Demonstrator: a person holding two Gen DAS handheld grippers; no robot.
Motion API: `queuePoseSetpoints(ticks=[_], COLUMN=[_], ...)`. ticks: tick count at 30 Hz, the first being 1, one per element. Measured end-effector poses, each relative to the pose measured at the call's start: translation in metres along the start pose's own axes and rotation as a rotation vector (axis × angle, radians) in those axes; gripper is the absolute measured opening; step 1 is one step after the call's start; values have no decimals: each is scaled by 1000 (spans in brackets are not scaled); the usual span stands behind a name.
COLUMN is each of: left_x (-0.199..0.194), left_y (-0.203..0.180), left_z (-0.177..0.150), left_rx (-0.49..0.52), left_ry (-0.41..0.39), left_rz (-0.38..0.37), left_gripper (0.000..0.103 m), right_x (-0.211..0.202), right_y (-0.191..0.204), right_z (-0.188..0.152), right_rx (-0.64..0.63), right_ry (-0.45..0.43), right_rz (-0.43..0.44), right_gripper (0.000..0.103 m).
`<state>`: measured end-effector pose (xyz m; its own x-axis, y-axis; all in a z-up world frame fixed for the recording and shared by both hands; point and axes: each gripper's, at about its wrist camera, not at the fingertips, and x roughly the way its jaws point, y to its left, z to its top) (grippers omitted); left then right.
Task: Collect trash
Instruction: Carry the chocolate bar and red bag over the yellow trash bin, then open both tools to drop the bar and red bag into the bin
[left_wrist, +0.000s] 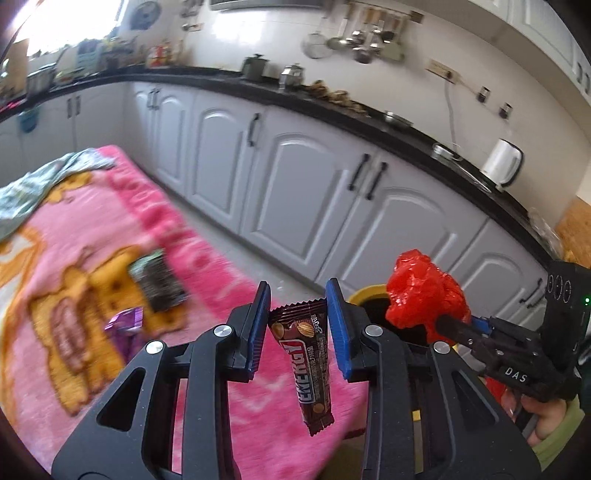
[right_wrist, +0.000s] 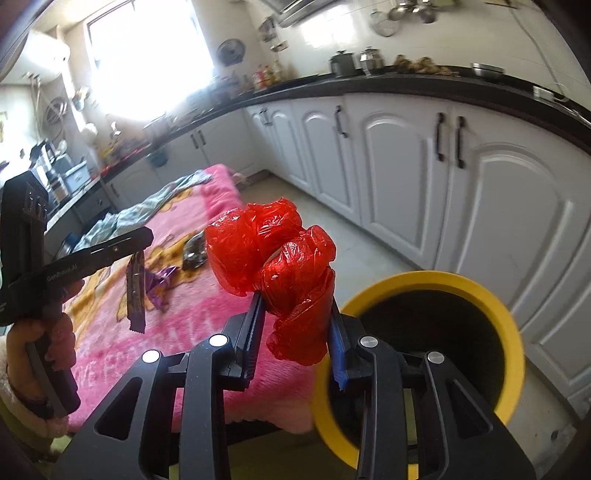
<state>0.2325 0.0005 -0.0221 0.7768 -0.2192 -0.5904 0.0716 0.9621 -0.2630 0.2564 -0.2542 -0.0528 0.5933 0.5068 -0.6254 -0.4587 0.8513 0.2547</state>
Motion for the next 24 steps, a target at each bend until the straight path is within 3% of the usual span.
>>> queuePoseSetpoints(ticks=[12, 21, 22, 23, 24], left_x=[34, 61, 64, 66, 69], left_y=[-84, -108, -108, -107, -107], left_z=[8, -2, -3, -5, -6], left_rx=[101, 106, 95, 86, 75], left_ry=[1, 41, 50, 55, 63], left_rz=[-104, -131, -139, -144, -150], left_gripper=[24, 25, 26, 27, 39], right_x=[-41, -44, -43, -41, -40], right_y=[-64, -92, -93, -94, -95], right_z=[-20, -38, -40, -40, -41], right_rx=[95, 158, 164, 169, 176], right_ry=[-56, -44, -37, -29, -26], right_rz=[-132, -170, -176, -183, -195], right_gripper=[30, 32, 35, 43, 50])
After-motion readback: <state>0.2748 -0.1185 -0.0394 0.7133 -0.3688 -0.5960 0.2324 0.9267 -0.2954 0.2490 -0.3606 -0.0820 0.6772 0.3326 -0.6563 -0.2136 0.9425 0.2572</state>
